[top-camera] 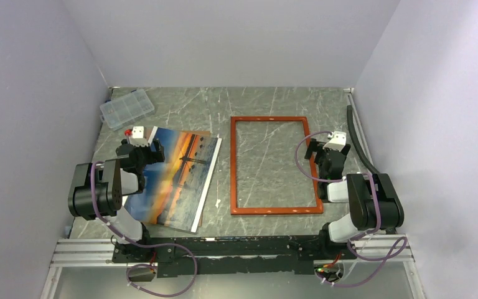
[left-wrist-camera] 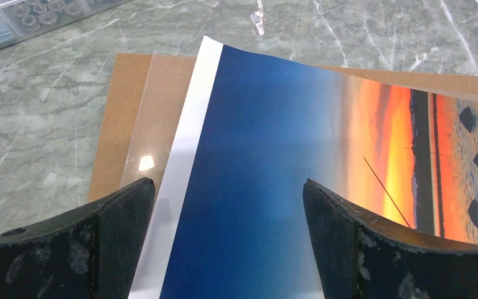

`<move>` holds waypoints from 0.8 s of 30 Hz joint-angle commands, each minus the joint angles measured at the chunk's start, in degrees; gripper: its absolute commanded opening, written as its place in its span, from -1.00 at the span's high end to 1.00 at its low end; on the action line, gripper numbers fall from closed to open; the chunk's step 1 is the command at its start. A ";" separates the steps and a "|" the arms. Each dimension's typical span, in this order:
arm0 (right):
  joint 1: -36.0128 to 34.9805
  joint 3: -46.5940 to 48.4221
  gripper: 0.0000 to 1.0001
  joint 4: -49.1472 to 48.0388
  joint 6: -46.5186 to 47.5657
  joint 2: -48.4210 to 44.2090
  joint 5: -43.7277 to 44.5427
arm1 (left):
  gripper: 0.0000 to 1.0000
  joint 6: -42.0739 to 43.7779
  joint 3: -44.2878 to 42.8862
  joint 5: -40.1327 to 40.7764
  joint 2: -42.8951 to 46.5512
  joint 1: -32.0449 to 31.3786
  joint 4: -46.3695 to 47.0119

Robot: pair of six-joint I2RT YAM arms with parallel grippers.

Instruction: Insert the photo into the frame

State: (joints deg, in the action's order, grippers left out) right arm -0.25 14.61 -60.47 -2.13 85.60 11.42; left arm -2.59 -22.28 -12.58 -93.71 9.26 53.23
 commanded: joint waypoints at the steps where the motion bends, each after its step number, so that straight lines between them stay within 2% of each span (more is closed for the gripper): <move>1: 0.08 -0.13 -0.99 -2.99 -0.50 -0.96 -0.66 | -0.89 0.57 -0.57 0.31 0.11 -0.29 1.08; 15: 0.05 0.56 -1.00 -1.89 -0.67 -0.66 -0.62 | -0.89 0.53 -0.67 0.28 0.11 -0.27 0.93; 17: 0.08 0.29 -0.99 -2.18 -0.59 -0.95 -0.48 | -0.89 0.92 -0.85 -2.45 0.61 -0.03 0.81; 19: -0.34 1.61 -0.99 0.28 -1.88 -2.95 5.89 | -0.89 1.15 -3.45 -3.37 3.07 -0.01 -5.55; 21: -0.84 7.57 -1.00 12.57 -3.79 -5.91 11.19 | -0.89 0.99 -8.39 -2.78 5.84 -0.03 -16.11; 22: -0.88 10.71 -0.99 20.21 -3.66 -6.73 11.62 | -0.89 1.15 -10.90 -2.88 6.72 -0.02 -23.28; 24: -1.10 15.94 -1.00 29.56 -5.55 -9.27 11.00 | -0.89 0.95 -15.73 -2.97 8.43 -0.02 -32.84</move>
State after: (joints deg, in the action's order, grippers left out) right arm -0.86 19.51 -48.71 -3.95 81.87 17.61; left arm -2.24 -28.62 -14.13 -90.48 9.28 38.96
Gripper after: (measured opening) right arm 0.997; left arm 0.944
